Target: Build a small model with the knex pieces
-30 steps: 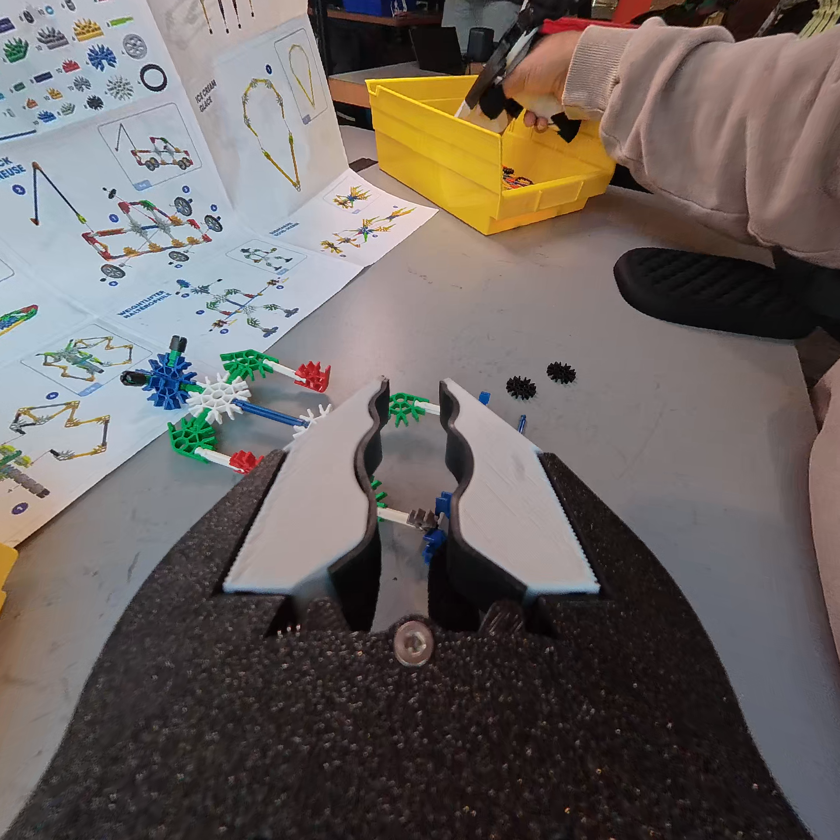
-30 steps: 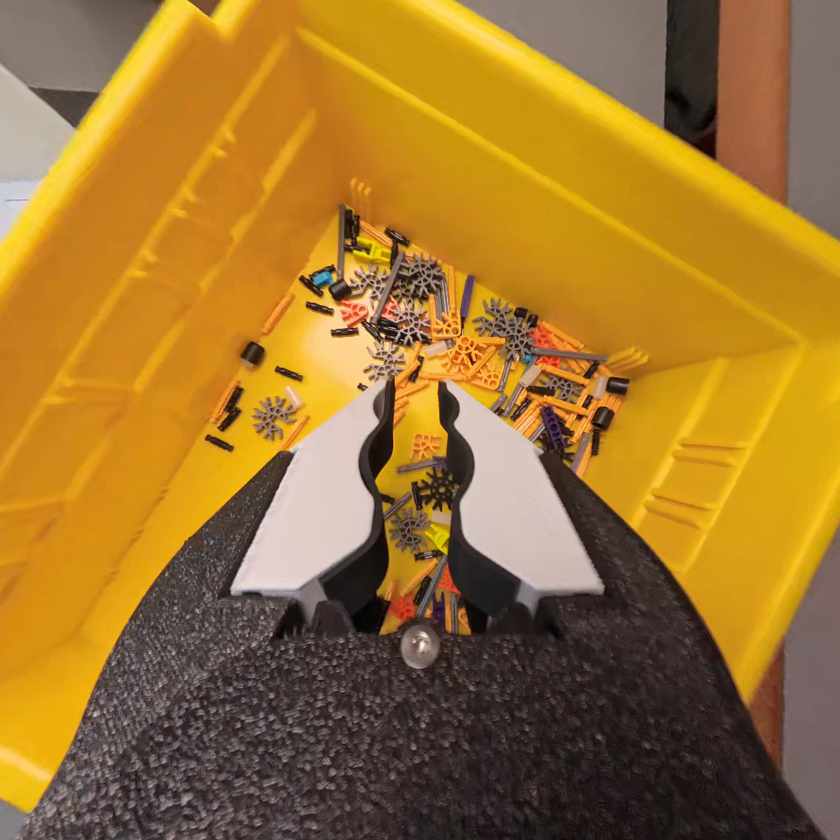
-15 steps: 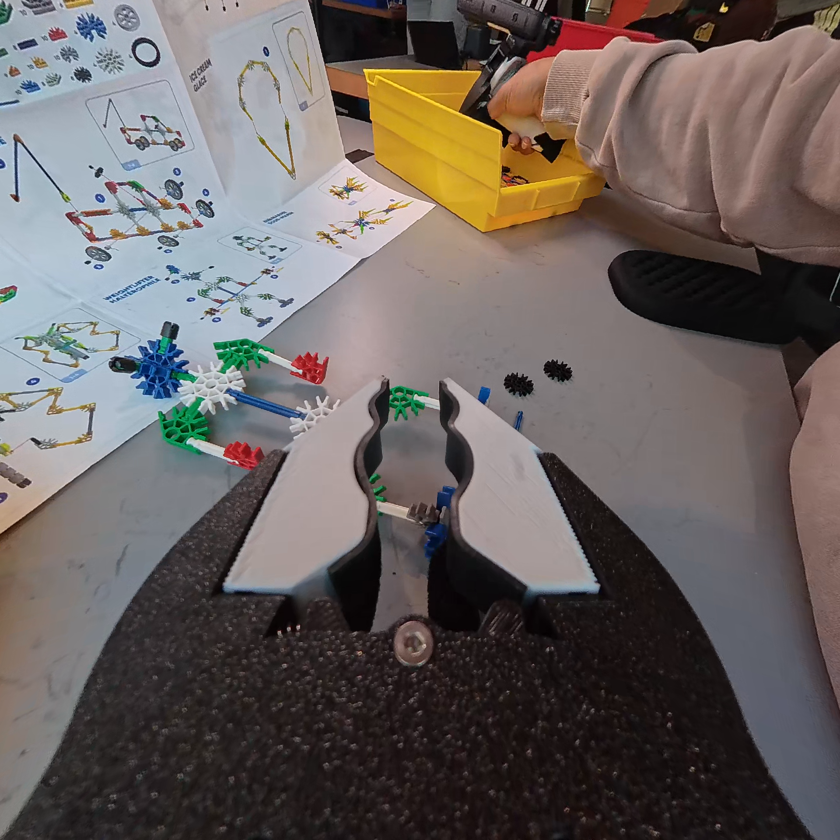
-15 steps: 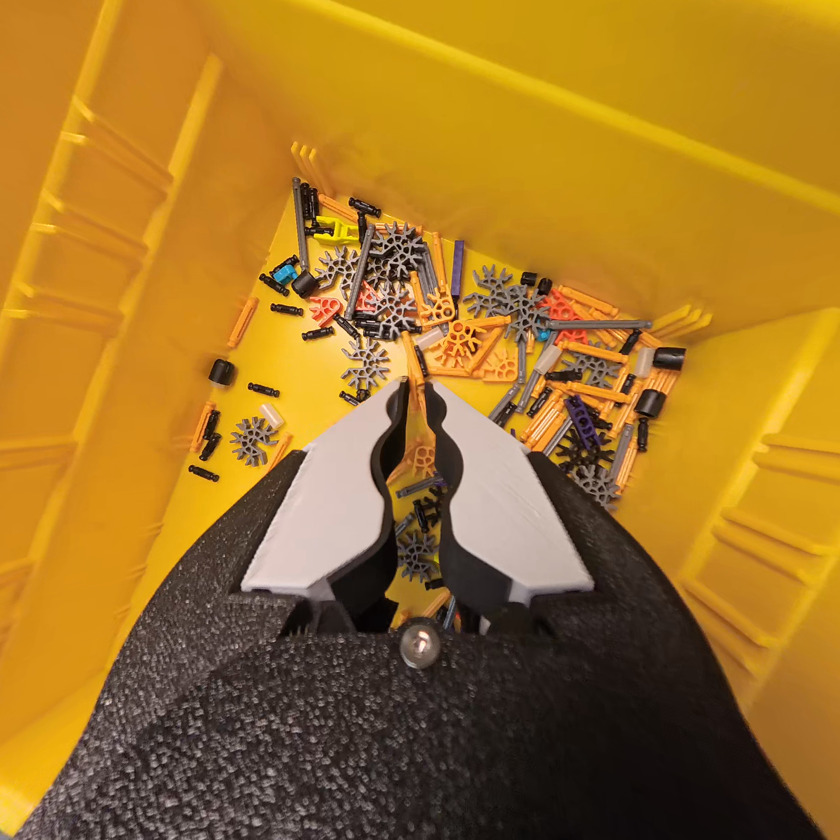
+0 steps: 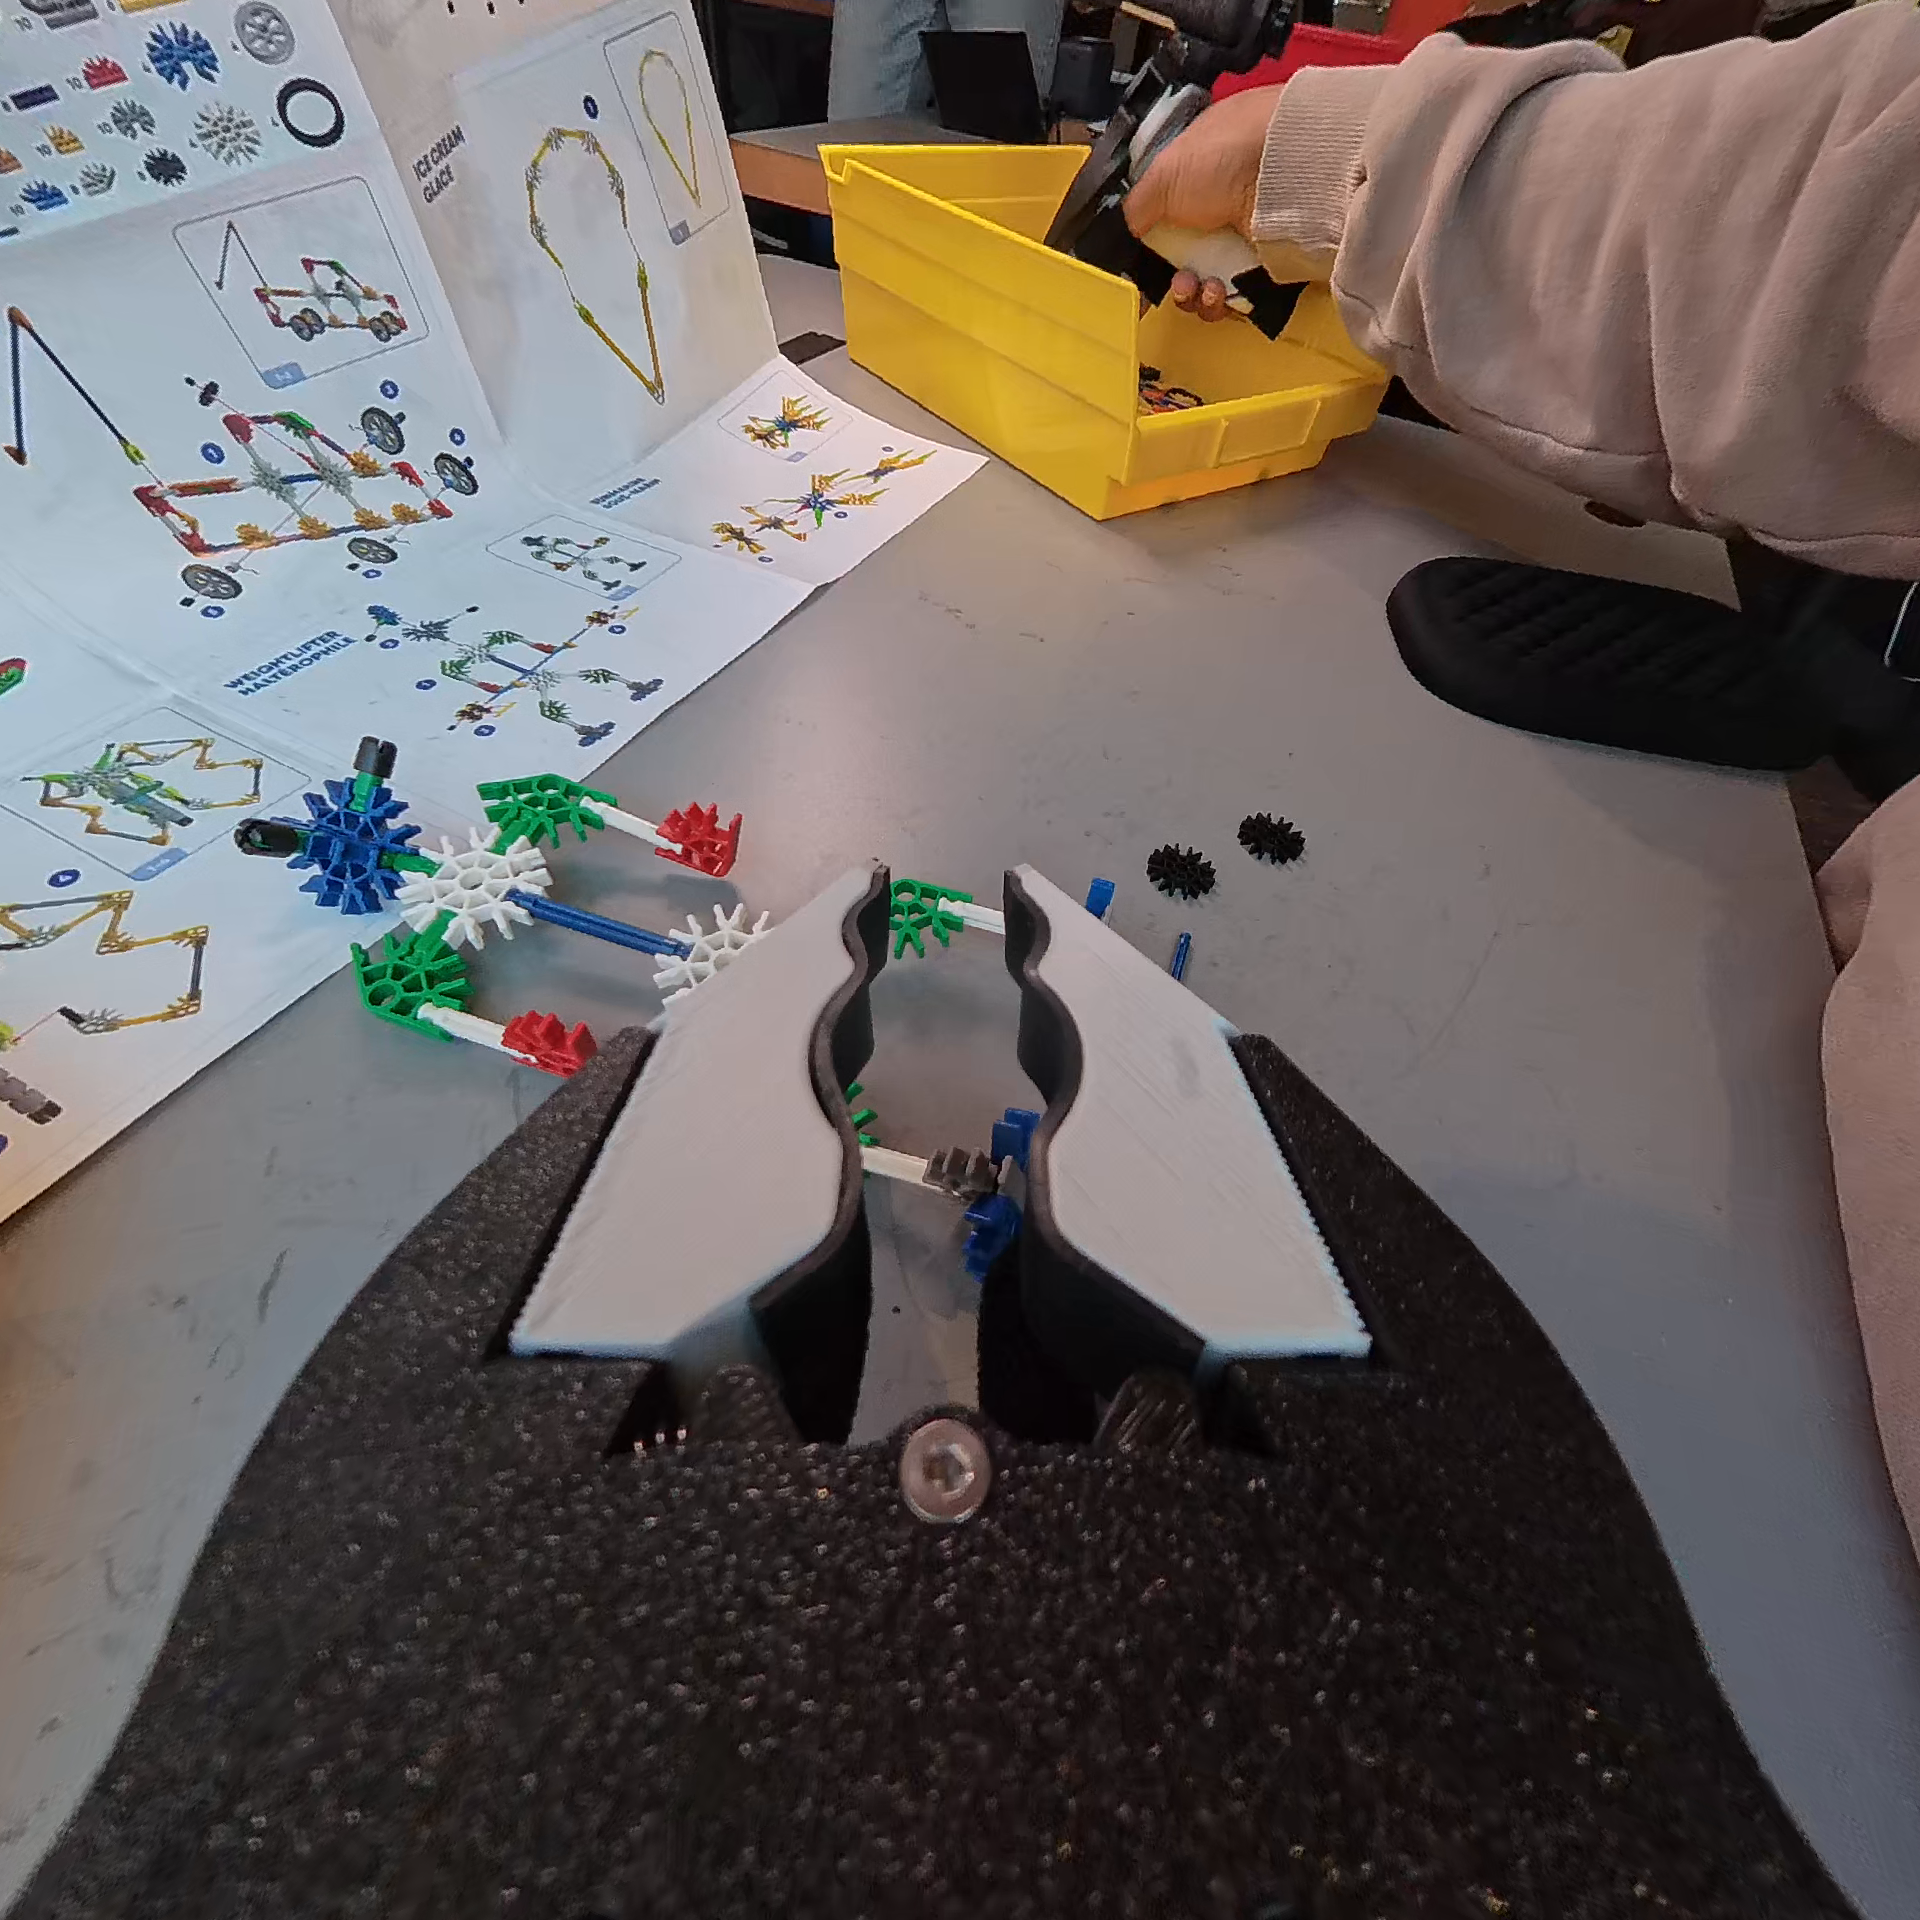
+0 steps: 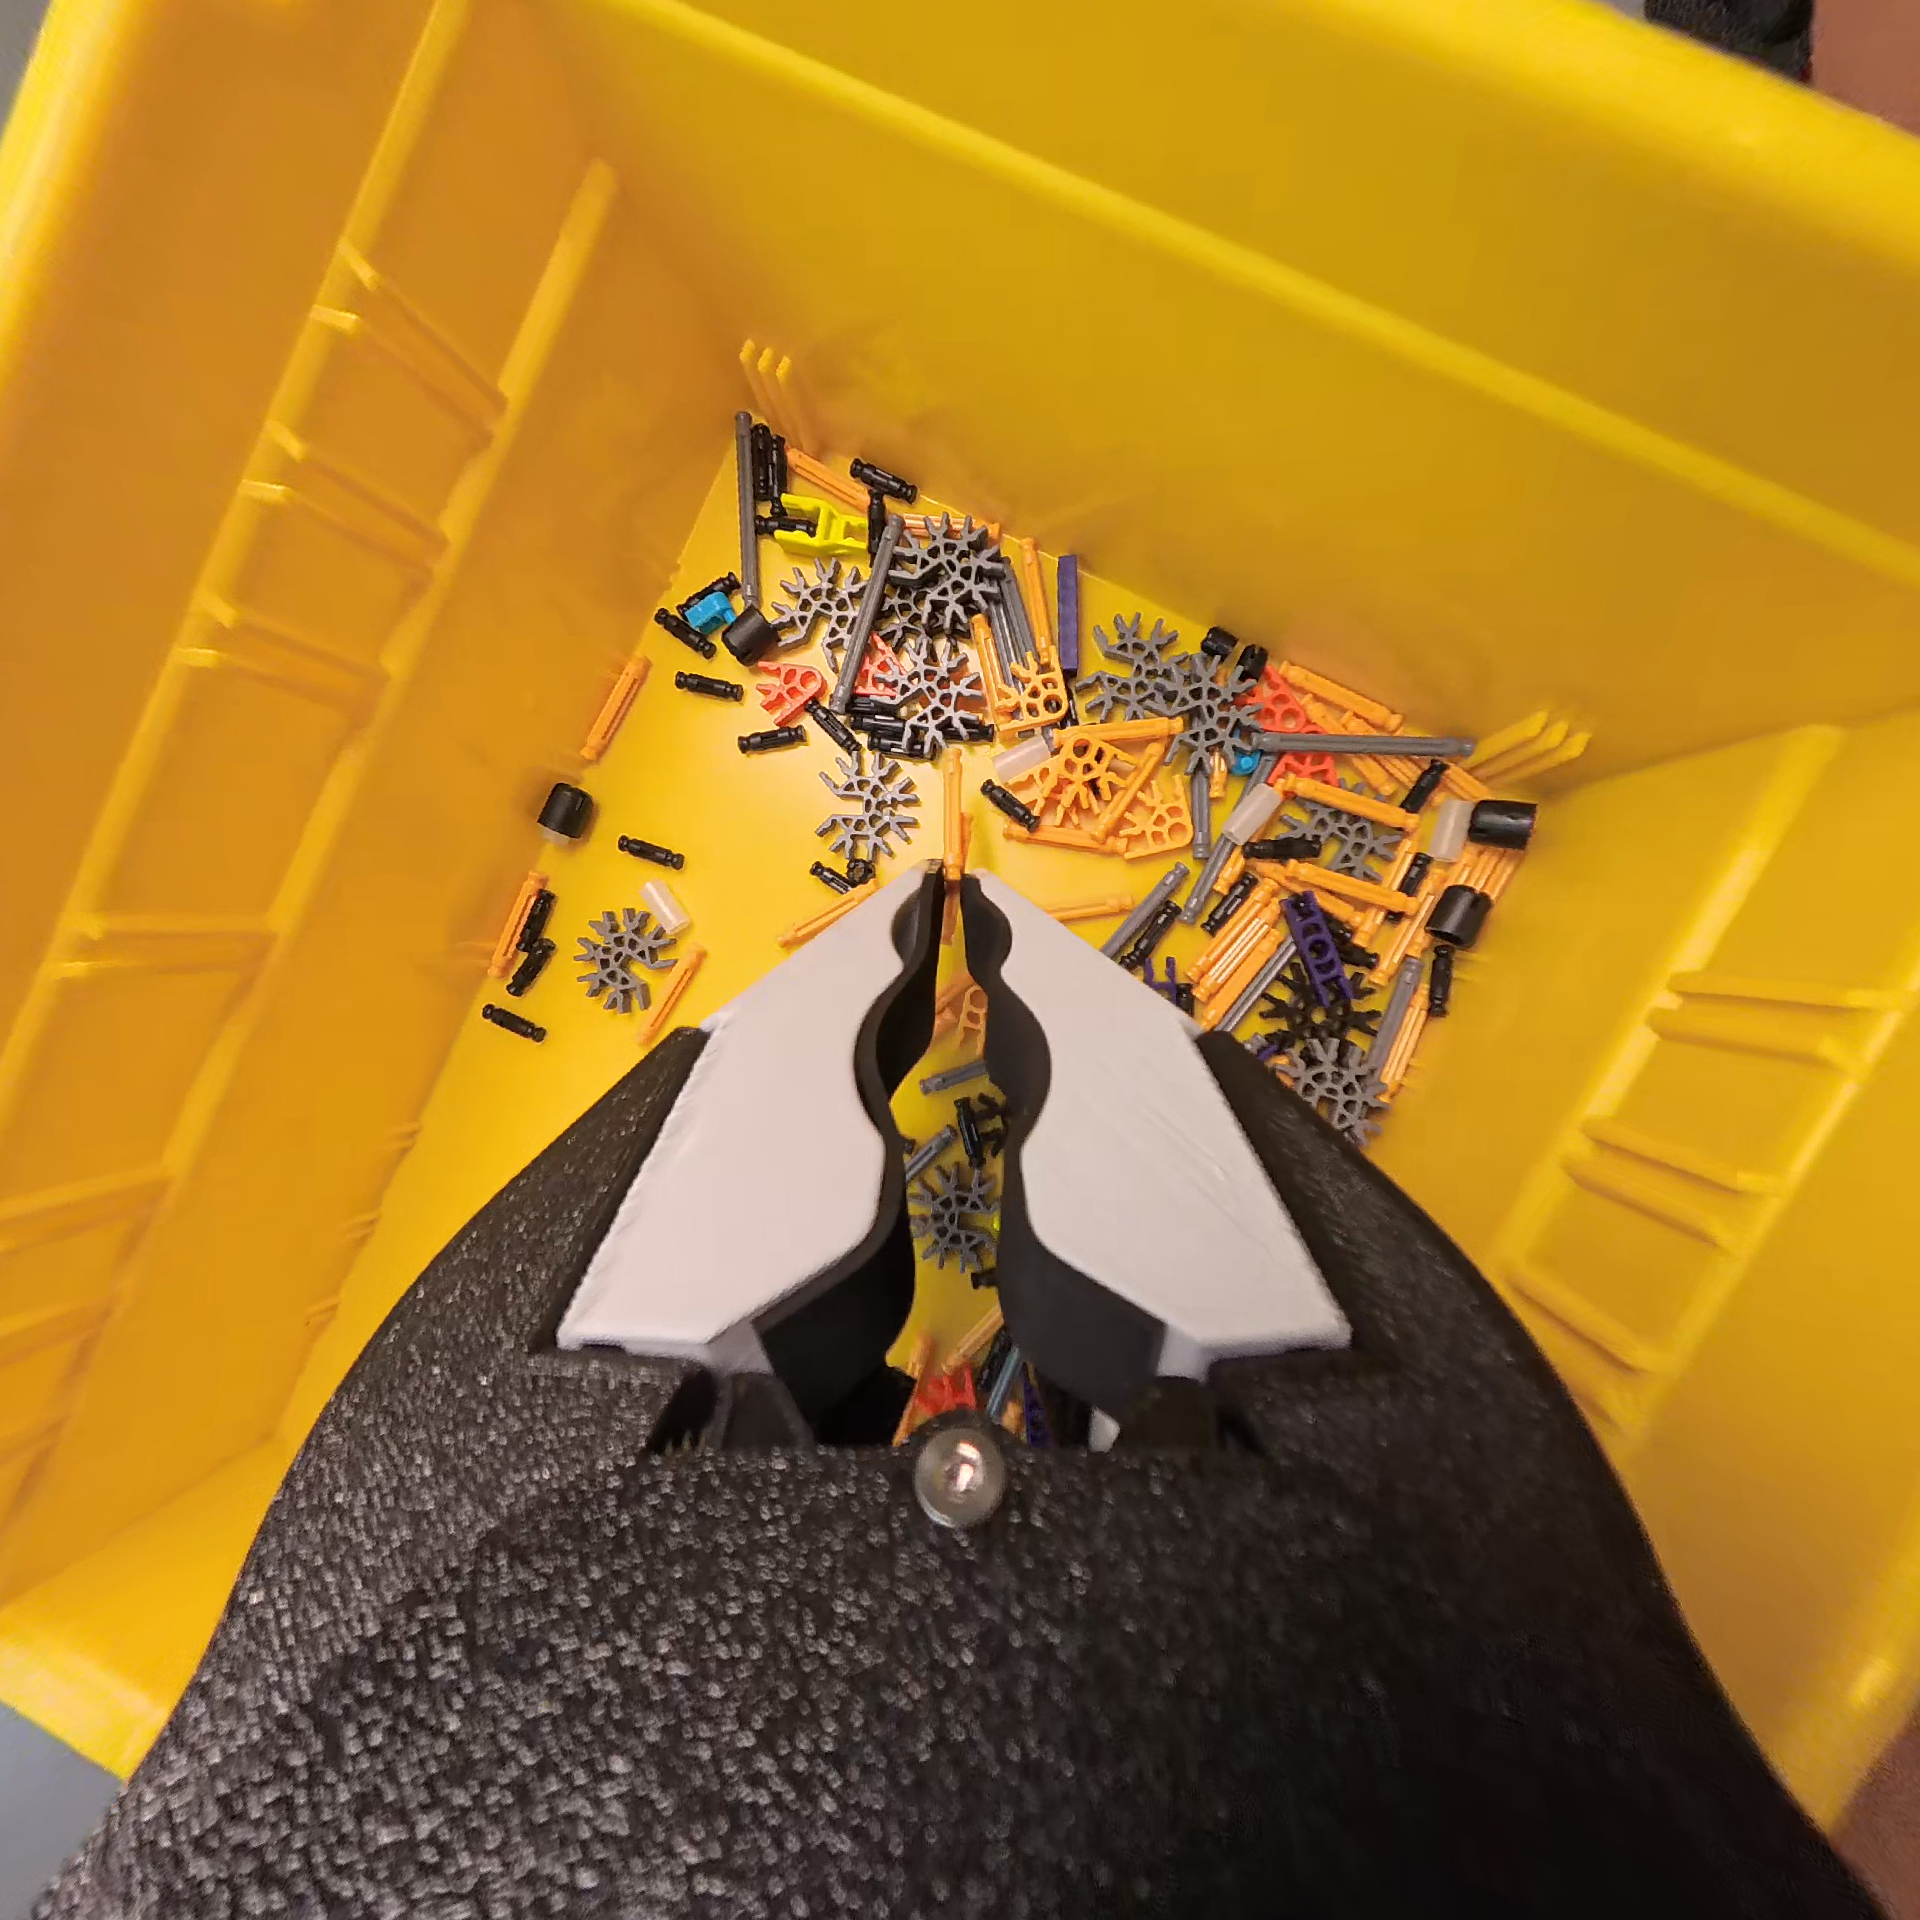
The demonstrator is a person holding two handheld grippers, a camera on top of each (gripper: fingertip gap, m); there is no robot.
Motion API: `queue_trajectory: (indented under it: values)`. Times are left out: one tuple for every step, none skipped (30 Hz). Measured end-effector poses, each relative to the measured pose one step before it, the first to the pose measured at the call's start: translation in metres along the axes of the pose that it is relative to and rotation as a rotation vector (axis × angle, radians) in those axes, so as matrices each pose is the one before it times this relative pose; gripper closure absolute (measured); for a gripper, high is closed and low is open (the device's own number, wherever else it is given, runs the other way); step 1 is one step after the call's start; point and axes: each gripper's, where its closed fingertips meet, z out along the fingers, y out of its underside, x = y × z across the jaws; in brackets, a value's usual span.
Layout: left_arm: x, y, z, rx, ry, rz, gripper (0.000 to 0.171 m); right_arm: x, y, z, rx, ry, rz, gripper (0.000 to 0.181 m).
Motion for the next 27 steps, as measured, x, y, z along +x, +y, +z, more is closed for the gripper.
queue_trajectory:
  values:
    - [-0.00008,-0.00007,-0.00006,-0.00002,-0.0011,0.0010,0.151,-0.00211,-0.00372,-0.00580,0.0169,-0.0005,-0.0147,0.181]
    - [-0.00014,-0.00044,-0.00021,0.00177,-0.0016,0.0013,0.151,-0.00412,-0.00467,-0.00817,0.0234,-0.0037,-0.0247,0.181]
    - [-0.00003,-0.00068,-0.00049,0.00288,-0.0015,0.0010,0.151,-0.00564,-0.00576,-0.01006,0.0318,-0.0018,-0.0372,0.181]
    - [-0.00016,-0.00067,-0.00052,0.00271,-0.0010,0.0005,0.151,-0.00781,-0.00525,-0.01053,0.0296,-0.0088,-0.0424,0.180]
    - [-0.00030,-0.00051,-0.00044,0.00178,-0.0010,0.0000,0.151,-0.00881,-0.00405,-0.01030,0.0246,-0.0120,-0.0374,0.180]
    - [-0.00023,-0.00033,-0.00026,0.00163,-0.0008,-0.0004,0.151,-0.00888,-0.00341,-0.00997,0.0229,-0.0104,-0.0327,0.180]
    - [0.00006,-0.00029,-0.00002,0.00153,0.0011,-0.0010,0.151,-0.01115,-0.00323,-0.00967,0.0249,-0.0205,-0.0381,0.180]
    - [0.00041,0.00005,0.00018,-0.00015,0.0030,-0.0013,0.151,-0.01442,-0.00406,-0.00958,0.0336,-0.0342,-0.0495,0.180]
    - [0.00051,0.00033,0.00037,-0.00186,0.0023,0.0001,0.151,-0.01582,-0.00411,-0.00931,0.0343,-0.0355,-0.0490,0.180]
    - [0.00054,0.00039,0.00046,-0.00225,0.0011,0.0027,0.151,-0.01692,-0.00390,-0.00884,0.0305,-0.0383,-0.0441,0.179]
    - [0.00065,0.00037,0.00041,-0.00274,0.0008,0.0038,0.151,-0.02050,-0.00546,-0.00850,0.0381,-0.0542,-0.0479,0.179]
    - [0.00058,0.00049,0.00045,-0.00310,0.0010,0.0033,0.151,-0.02317,-0.00704,-0.00762,0.0440,-0.0645,-0.0459,0.179]
    - [0.00037,0.00041,0.00047,-0.00263,0.0007,0.0023,0.151,-0.02311,-0.00660,-0.00575,0.0365,-0.0622,-0.0371,0.180]
    - [0.00031,0.00057,0.00049,-0.00244,0.0005,0.0015,0.151,-0.02289,-0.00546,-0.00341,0.0279,-0.0593,-0.0371,0.180]
    - [0.00028,0.00051,0.00046,-0.00285,0.0010,0.0009,0.151,-0.02229,-0.00442,-0.00081,0.0223,-0.0536,-0.0427,0.180]
    - [0.00033,0.00048,0.00035,-0.00221,0.0005,0.0008,0.151,-0.02138,-0.00210,0.00170,0.0095,-0.0488,-0.0456,0.180]
    - [0.00029,0.00018,0.00028,-0.00118,0.0002,0.0016,0.151,-0.02004,0.00108,0.00453,-0.0081,-0.0436,-0.0436,0.180]
    - [0.00043,0.00003,0.00011,-0.00105,0.0002,0.0025,0.151,-0.01941,0.00413,0.00726,-0.0238,-0.0435,-0.0391,0.180]
    - [0.00017,-0.00009,-0.00009,-0.00041,-0.0013,0.0035,0.151,-0.01851,0.00587,0.00966,-0.0305,-0.0428,-0.0368,0.180]
    - [0.00002,-0.00048,-0.00026,0.00082,-0.0029,0.0043,0.151,-0.01714,0.00686,0.01167,-0.0318,-0.0401,-0.0299,0.180]
    - [-0.00003,-0.00050,-0.00043,0.00144,-0.0034,0.0041,0.151,-0.01602,0.00786,0.01325,-0.0352,-0.0423,-0.0200,0.180]
    - [-0.00026,-0.00054,-0.00044,0.00165,-0.0037,0.0036,0.151,-0.01444,0.00790,0.01428,-0.0352,-0.0404,-0.0148,0.180]
    - [-0.00023,-0.00053,-0.00067,0.00128,-0.0030,0.0028,0.151,-0.01258,0.00772,0.01443,-0.0346,-0.0344,-0.0159,0.180]
    - [-0.00008,-0.00040,-0.00053,0.00053,-0.0019,0.0013,0.151,-0.01126,0.00619,0.01387,-0.0290,-0.0306,-0.0163,0.180]
    - [-0.00008,-0.00045,-0.00048,0.00077,-0.0015,0.0001,0.152,-0.00964,0.00457,0.01280,-0.0244,-0.0261,-0.0123,0.180]
    - [-0.00023,-0.00033,-0.00050,0.00070,-0.0019,0.0000,0.152,-0.00773,0.00362,0.01147,-0.0246,-0.0182,-0.0122,0.180]
    - [-0.00059,0.00002,-0.00027,-0.00031,-0.0038,0.0010,0.152,-0.00622,0.00261,0.00959,-0.0243,-0.0111,-0.0186,0.180]
